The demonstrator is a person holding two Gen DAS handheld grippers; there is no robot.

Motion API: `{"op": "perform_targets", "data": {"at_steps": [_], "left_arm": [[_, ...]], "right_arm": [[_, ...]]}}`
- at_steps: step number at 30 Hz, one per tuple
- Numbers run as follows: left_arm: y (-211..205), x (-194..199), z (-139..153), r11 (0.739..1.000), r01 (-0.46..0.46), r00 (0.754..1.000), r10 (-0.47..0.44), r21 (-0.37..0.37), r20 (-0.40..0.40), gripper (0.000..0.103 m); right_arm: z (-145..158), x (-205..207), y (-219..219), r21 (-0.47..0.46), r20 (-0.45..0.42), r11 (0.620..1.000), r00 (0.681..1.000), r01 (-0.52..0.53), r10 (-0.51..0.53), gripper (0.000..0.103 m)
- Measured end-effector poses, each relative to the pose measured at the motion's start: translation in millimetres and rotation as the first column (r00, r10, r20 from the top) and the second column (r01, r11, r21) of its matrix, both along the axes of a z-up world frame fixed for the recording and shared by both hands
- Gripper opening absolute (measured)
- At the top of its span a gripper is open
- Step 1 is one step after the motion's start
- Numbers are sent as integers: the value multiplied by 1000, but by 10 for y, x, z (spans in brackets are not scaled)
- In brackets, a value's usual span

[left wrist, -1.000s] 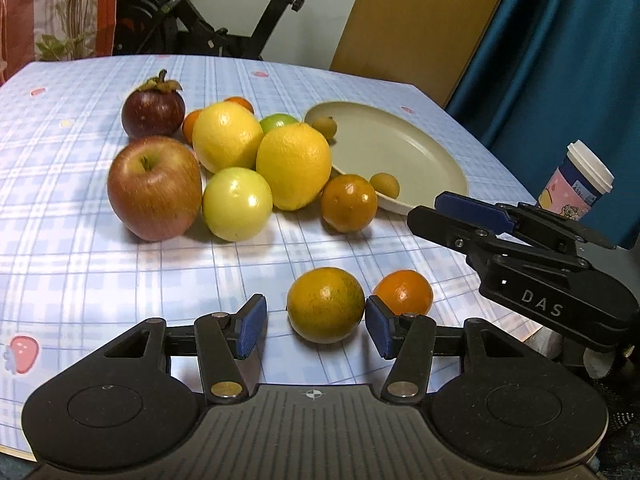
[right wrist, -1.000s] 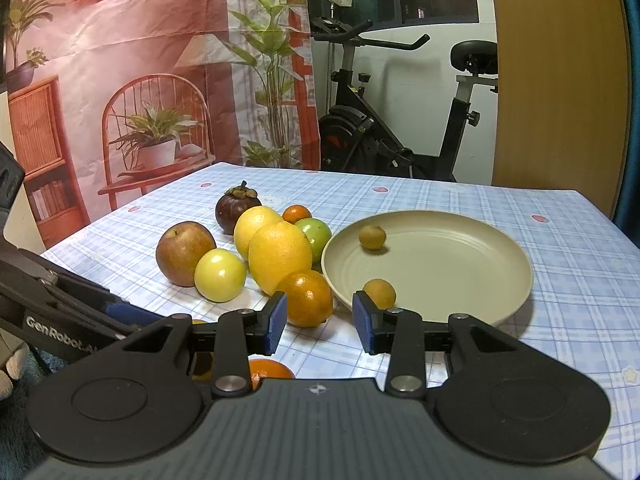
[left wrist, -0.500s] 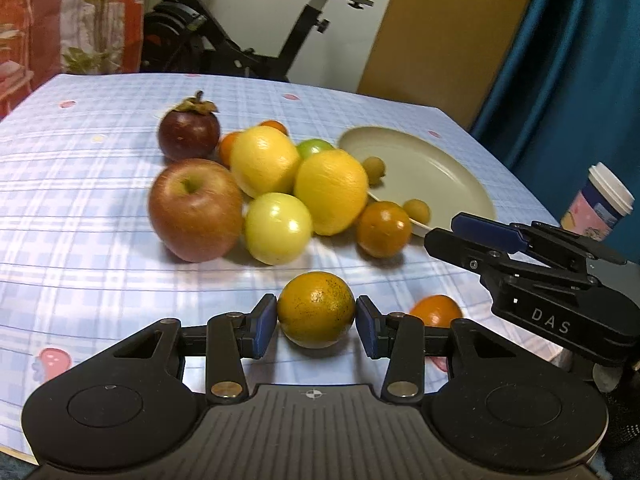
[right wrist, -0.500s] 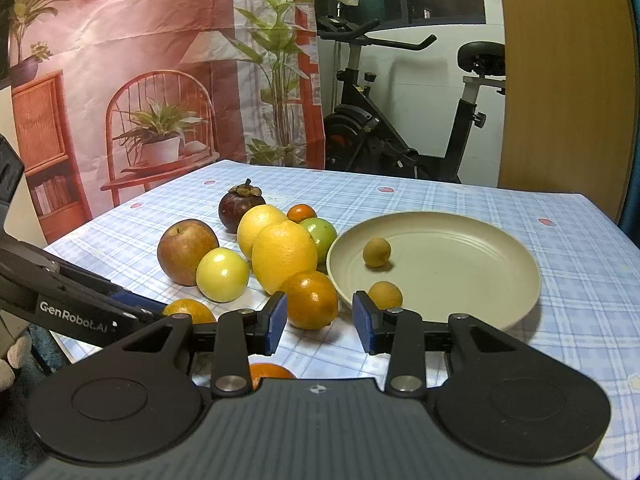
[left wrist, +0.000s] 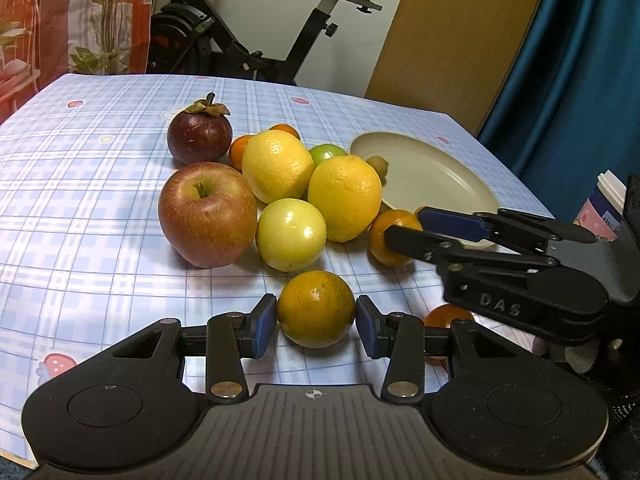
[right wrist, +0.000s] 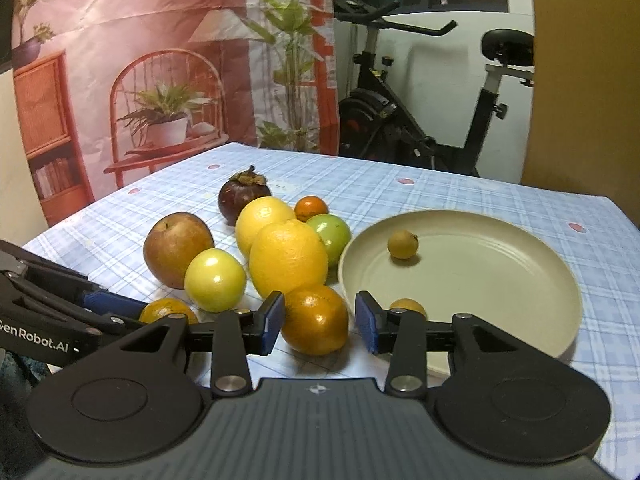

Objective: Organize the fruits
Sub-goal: 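Close the left tool on the tangerine while the right tool grasps the brown-orange fruit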

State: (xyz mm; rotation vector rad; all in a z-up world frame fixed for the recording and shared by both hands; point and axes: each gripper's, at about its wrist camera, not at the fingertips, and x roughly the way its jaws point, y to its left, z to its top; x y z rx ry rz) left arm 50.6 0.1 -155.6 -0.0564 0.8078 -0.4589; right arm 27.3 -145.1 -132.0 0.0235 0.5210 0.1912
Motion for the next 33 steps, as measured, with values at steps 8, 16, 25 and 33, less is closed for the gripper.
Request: {"op": "perform_targets", "data": {"at_steps": [8,16,25,33], "left_arm": [[11,-2,-8,1000,2,1000,-2,-5,0,46],[-2,4,-21,1000,3,1000,-3,6,-5,46],[-10,4,-30,1000,5,1000,-5,7,-1,46],[-27,-29,15,1000,19,999,-19,1,27,45]], "right_arm": [[-44,49,108,-51,-4,998,999,-33,33,47],[-67,32,186,-122,2,992,999,-35,35,45],[-153,109,190,-152,-19,988,1000,-21,18,45],[-84,-10,110,-84,24,996,999,-34,36,44]]}}
